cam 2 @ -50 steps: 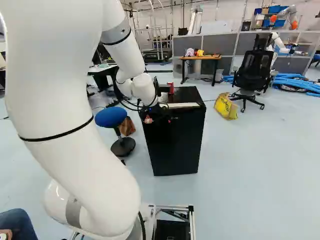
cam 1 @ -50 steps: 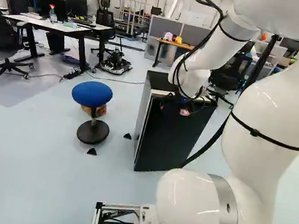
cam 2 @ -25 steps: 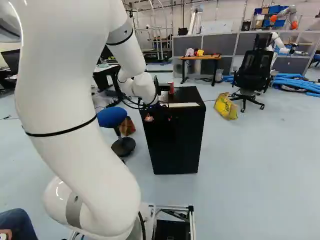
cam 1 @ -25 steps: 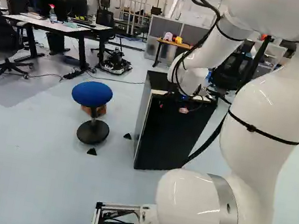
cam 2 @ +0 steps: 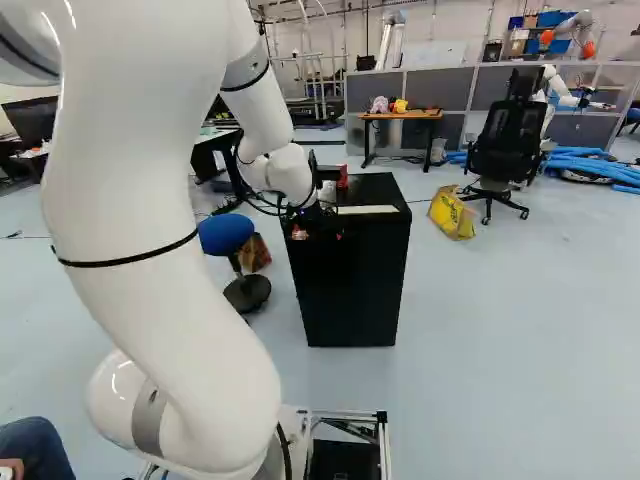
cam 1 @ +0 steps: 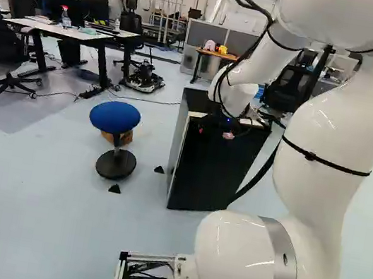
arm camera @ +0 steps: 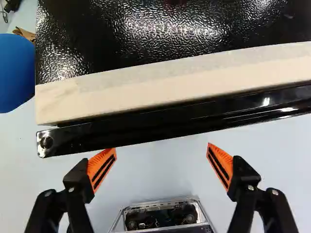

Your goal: Grab a drink from the fridge

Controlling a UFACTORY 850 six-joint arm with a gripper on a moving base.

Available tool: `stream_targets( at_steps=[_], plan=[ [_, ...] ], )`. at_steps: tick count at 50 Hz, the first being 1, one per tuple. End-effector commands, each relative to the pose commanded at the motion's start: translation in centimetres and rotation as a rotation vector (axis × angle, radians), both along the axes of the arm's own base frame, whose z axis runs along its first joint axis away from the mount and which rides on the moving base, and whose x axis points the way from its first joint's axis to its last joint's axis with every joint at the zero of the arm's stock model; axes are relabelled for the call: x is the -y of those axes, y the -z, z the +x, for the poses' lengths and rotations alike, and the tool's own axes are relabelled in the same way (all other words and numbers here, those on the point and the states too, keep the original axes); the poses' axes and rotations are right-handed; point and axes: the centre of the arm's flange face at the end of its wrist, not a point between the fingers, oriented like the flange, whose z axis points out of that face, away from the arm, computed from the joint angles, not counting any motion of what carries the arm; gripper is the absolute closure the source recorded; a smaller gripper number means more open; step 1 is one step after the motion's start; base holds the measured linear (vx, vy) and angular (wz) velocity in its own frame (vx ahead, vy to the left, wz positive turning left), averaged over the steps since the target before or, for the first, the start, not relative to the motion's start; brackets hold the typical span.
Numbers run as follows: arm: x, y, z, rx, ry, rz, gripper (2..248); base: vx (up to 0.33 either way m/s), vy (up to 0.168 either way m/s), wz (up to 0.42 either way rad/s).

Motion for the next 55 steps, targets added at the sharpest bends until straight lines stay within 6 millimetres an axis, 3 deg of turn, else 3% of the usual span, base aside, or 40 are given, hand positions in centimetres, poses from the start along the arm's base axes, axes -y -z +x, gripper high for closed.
stream_targets(
  at_steps=[29,55],
  plan=[
    [0.0,-0.2,0.2,0.043,0.0,-0.005,3,0.0,0.0,0.0],
    [-0.6,-0.2,-4.3,0.028,-0.001,-0.004,3,0.0,0.0,0.0]
  ],
)
